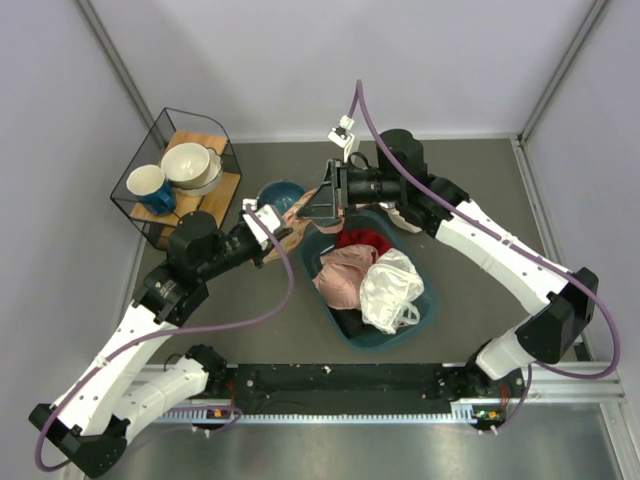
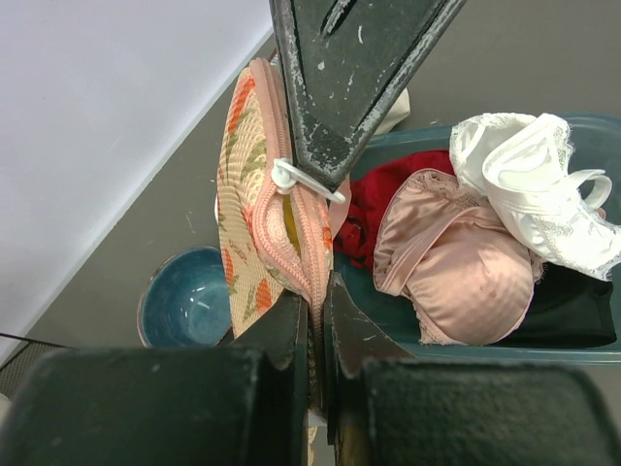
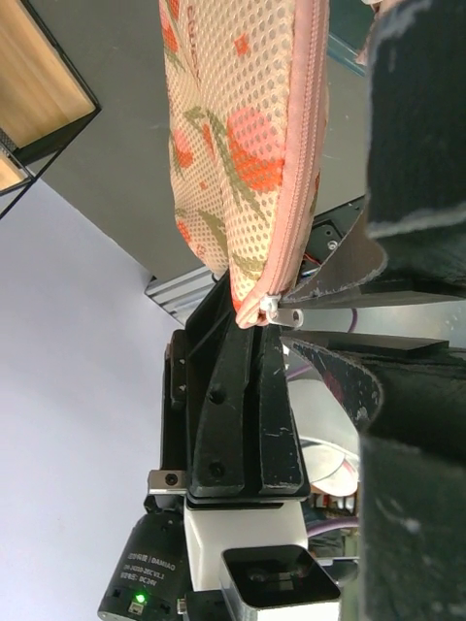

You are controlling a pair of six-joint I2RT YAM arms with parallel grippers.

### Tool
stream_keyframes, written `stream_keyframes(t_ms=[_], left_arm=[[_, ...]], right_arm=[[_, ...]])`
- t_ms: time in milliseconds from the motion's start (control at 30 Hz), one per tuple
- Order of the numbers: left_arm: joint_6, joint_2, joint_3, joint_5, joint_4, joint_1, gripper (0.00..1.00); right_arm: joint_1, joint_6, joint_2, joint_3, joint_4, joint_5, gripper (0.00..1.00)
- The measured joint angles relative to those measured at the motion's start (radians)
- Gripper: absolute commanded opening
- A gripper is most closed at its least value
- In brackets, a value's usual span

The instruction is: Unzip the laundry bag and remove the bra

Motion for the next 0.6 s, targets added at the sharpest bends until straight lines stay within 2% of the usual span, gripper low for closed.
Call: stream_keyframes(t_ms=[33, 133, 600], left_arm=[[0.0, 0.0, 0.0, 0.0, 0.0, 0.0, 0.0], [0.0, 0.0, 0.0, 0.0, 0.0, 0.0, 0.0], [0.0, 0.0, 0.0, -0.001, -0.009, 0.0, 0.0]], right_arm=[[0.0, 0.0, 0.0, 0.0, -0.003, 0.005, 0.25], [0.0, -0.007, 0.0, 0.0, -0.007, 0.021, 0.29], [0.001, -0.032, 0.0, 0.0, -0.035, 0.049, 0.32]])
